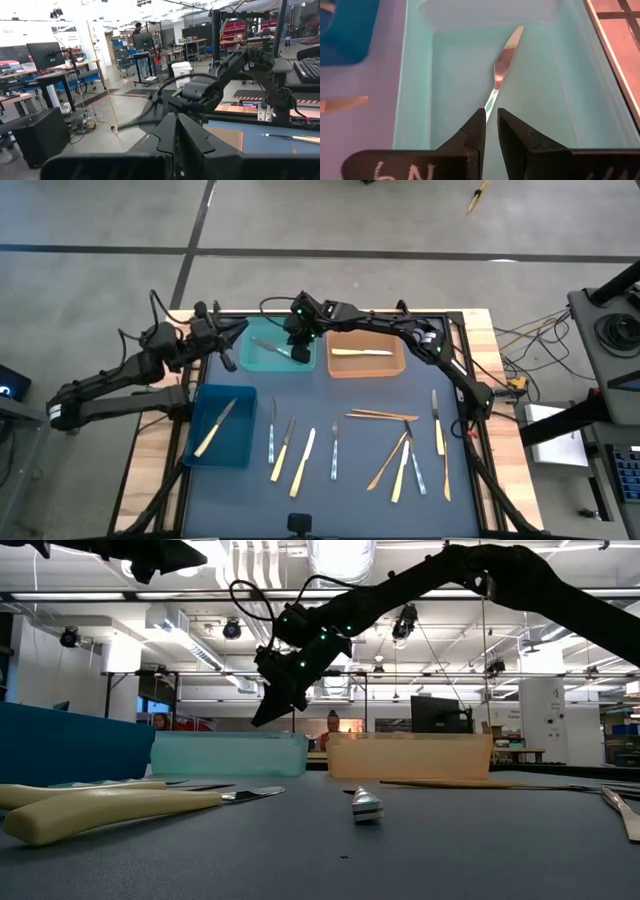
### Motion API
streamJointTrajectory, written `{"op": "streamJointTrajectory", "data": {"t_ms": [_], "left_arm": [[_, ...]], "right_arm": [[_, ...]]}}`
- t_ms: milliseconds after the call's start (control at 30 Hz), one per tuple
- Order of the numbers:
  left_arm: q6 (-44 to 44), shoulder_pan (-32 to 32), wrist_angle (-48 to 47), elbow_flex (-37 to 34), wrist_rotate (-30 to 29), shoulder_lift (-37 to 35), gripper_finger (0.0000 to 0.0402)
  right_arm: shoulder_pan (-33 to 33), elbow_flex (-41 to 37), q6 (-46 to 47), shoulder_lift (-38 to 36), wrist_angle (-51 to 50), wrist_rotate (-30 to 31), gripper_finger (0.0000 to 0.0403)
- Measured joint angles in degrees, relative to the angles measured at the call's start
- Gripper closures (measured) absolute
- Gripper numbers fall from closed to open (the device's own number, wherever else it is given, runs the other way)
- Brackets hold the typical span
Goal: Sort silverware by color (type)
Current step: Put the white knife into the light blue bin
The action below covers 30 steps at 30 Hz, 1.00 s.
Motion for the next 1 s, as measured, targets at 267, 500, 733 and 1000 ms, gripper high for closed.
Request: {"op": "streamJointTrajectory", "data": {"t_ms": [267,500,733,1000], "left_arm": [[-2.64,0.00,-0.81,-0.02,0.02,3.83,0.0402],[-4.66,0.00,-0.76,0.00,0.04,8.33,0.0401],[-8.20,0.00,-3.59,2.72,0.73,14.32,0.0401],[-7.50,0.00,-11.81,8.49,0.98,22.83,0.0401]], "right_arm": [[0.27,0.00,0.18,-6.10,-3.46,0.05,0.0365],[1.17,0.00,0.15,-13.38,-10.10,0.03,0.0365],[3.79,-5.16,-0.51,-21.86,-12.03,0.02,0.0365],[7.62,-19.83,-0.29,-33.78,-5.58,0.00,0.0365]]}}
